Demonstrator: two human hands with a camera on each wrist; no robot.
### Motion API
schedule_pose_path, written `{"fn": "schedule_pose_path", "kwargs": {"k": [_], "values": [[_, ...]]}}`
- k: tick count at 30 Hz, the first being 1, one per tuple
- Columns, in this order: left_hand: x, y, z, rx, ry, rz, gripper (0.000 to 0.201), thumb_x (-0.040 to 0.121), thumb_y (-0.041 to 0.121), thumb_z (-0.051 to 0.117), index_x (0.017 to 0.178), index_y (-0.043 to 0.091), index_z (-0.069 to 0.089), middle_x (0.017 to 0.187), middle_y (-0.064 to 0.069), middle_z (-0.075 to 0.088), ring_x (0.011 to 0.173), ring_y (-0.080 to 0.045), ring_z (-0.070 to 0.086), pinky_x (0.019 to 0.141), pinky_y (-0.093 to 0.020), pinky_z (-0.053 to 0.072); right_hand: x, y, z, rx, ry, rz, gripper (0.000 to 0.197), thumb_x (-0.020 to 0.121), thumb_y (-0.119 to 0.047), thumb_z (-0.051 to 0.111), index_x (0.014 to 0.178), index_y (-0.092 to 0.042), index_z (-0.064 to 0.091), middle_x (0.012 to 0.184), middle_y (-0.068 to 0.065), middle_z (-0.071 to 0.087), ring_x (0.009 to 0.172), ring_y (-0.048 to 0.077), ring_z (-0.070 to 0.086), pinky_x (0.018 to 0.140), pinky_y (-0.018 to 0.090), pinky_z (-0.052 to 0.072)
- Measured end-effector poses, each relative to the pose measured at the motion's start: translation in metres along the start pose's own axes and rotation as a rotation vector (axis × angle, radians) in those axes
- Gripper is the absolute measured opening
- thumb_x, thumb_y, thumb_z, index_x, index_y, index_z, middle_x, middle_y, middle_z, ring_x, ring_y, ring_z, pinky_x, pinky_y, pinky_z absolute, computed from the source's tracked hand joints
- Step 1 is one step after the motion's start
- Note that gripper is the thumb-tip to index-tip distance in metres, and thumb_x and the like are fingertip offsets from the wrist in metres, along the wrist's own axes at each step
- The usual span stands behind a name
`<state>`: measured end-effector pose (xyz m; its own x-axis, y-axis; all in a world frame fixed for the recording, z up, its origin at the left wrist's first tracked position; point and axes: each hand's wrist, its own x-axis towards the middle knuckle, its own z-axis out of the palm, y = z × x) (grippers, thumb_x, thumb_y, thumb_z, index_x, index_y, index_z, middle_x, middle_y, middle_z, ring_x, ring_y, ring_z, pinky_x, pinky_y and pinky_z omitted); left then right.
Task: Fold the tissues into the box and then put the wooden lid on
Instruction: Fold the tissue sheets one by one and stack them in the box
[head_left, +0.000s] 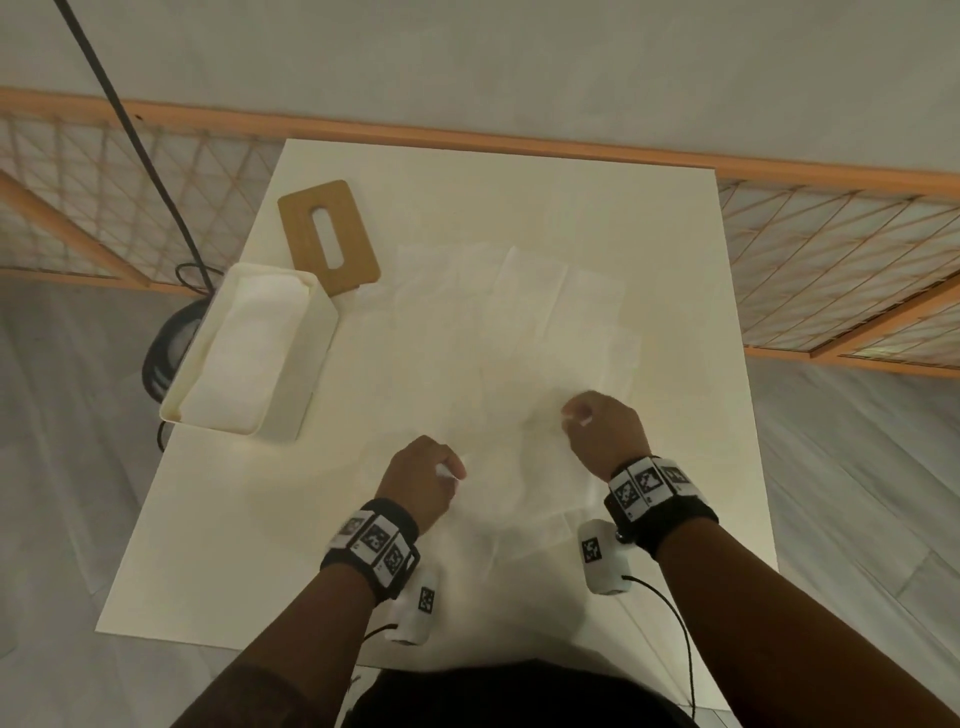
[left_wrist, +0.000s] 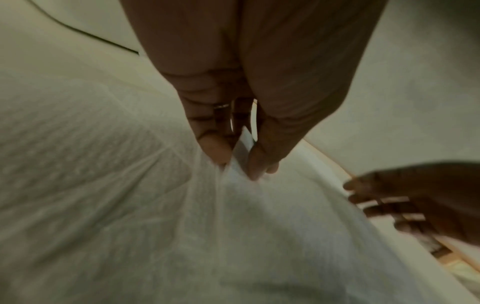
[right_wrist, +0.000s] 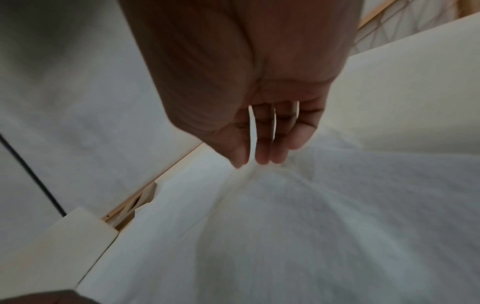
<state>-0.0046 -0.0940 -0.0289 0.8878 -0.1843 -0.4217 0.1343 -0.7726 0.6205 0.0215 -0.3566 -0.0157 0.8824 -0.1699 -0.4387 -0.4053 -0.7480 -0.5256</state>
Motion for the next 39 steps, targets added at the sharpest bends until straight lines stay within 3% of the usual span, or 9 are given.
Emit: {"fn": "schedule_pose_path", "kwargs": {"k": [5, 10, 16, 20, 24, 28, 32, 36, 39], "values": [[0.0, 0.002, 0.009, 0.029, 0.016, 0.022, 0.022, 0.085, 0.0, 0.063, 0.082, 0.021, 0.068, 0.108, 0.003, 0.052, 0.092, -0.017, 0.06, 0.082, -0.027, 0.05, 0.029, -0.041, 0.009, -0.039, -0.015, 0.125, 0.06, 0.093, -0.048, 0.068, 0.136, -0.01, 0.051, 0.132, 0.009, 0.061, 0.124, 0.029, 0.059, 0.1, 0.037, 0.049], [0.001, -0.001, 0.011, 0.051, 0.014, 0.043, 0.016, 0.087, 0.003, 0.063, 0.087, 0.018, 0.068, 0.109, 0.006, 0.048, 0.079, -0.011, 0.056, 0.064, -0.009, 0.037, 0.046, -0.055, 0.005, -0.13, -0.029, 0.139, 0.034, 0.092, -0.039, 0.069, 0.112, -0.012, 0.069, 0.118, 0.003, 0.07, 0.107, 0.027, 0.065, 0.084, 0.031, 0.049], [0.004, -0.007, 0.011, 0.014, 0.002, 0.026, 0.014, 0.086, 0.005, 0.066, 0.086, 0.02, 0.067, 0.108, 0.008, 0.047, 0.087, -0.012, 0.057, 0.066, -0.007, 0.036, 0.032, -0.068, -0.019, 0.291, 0.099, 0.002, 0.021, 0.096, -0.027, 0.06, 0.096, -0.006, 0.06, 0.083, -0.003, 0.06, 0.08, 0.021, 0.055, 0.061, 0.026, 0.039], [0.009, 0.0, -0.009, -0.055, 0.117, 0.05, 0.01, 0.091, 0.019, 0.069, 0.101, 0.02, 0.069, 0.114, 0.003, 0.052, 0.096, -0.016, 0.059, 0.086, -0.026, 0.05, 0.016, -0.067, -0.05, 0.853, -0.137, -0.076, 0.037, 0.071, -0.023, 0.06, 0.1, 0.0, 0.068, 0.097, 0.017, 0.07, 0.09, 0.03, 0.065, 0.081, 0.038, 0.046], [0.017, 0.032, -0.066, -0.465, 0.302, 0.005, 0.053, 0.092, 0.057, 0.062, 0.135, 0.026, 0.054, 0.136, 0.007, 0.05, 0.118, -0.011, 0.052, 0.093, -0.02, 0.039, -0.002, -0.06, -0.085, 1.008, -0.43, -0.059, 0.04, 0.066, -0.014, 0.052, 0.098, 0.002, 0.07, 0.1, 0.024, 0.067, 0.088, 0.035, 0.064, 0.074, 0.037, 0.048], [0.033, 0.058, -0.098, -0.788, -0.17, 0.054, 0.102, 0.067, 0.081, 0.063, 0.15, 0.027, 0.041, 0.152, 0.012, 0.045, 0.141, -0.007, 0.038, 0.113, -0.029, 0.025, -0.015, -0.058, -0.11, 1.051, -0.633, -0.036, 0.044, 0.056, -0.011, 0.059, 0.097, 0.002, 0.073, 0.09, 0.02, 0.071, 0.076, 0.032, 0.07, 0.065, 0.029, 0.056], [0.035, 0.062, -0.088, -0.942, -0.412, 0.024, 0.058, 0.077, 0.031, 0.087, 0.126, 0.011, 0.064, 0.128, -0.006, 0.07, 0.122, -0.026, 0.064, 0.1, -0.039, 0.054, -0.025, -0.055, -0.114, 1.119, -0.577, 0.075, 0.033, 0.083, -0.024, 0.054, 0.091, -0.005, 0.08, 0.093, 0.017, 0.074, 0.078, 0.029, 0.073, 0.069, 0.03, 0.058], [0.028, 0.057, -0.075, -0.995, -0.165, -0.046, 0.042, 0.08, 0.014, 0.078, 0.116, -0.004, 0.068, 0.118, -0.024, 0.071, 0.113, -0.043, 0.066, 0.1, -0.054, 0.053, -0.027, -0.027, -0.099, 1.24, -0.537, 0.179, 0.084, 0.088, -0.079, 0.044, 0.129, -0.01, 0.068, 0.129, 0.015, 0.067, 0.113, 0.035, 0.066, 0.099, 0.049, 0.05], [0.024, 0.052, -0.071, -0.975, -0.067, -0.085, 0.034, 0.083, 0.012, 0.078, 0.113, -0.002, 0.07, 0.112, -0.024, 0.073, 0.109, -0.047, 0.066, 0.1, -0.058, 0.052, -0.031, -0.02, -0.081, 1.085, -0.535, 0.103, 0.06, 0.092, -0.056, 0.054, 0.132, -0.013, 0.063, 0.124, 0.013, 0.071, 0.106, 0.03, 0.071, 0.082, 0.041, 0.061]]}}
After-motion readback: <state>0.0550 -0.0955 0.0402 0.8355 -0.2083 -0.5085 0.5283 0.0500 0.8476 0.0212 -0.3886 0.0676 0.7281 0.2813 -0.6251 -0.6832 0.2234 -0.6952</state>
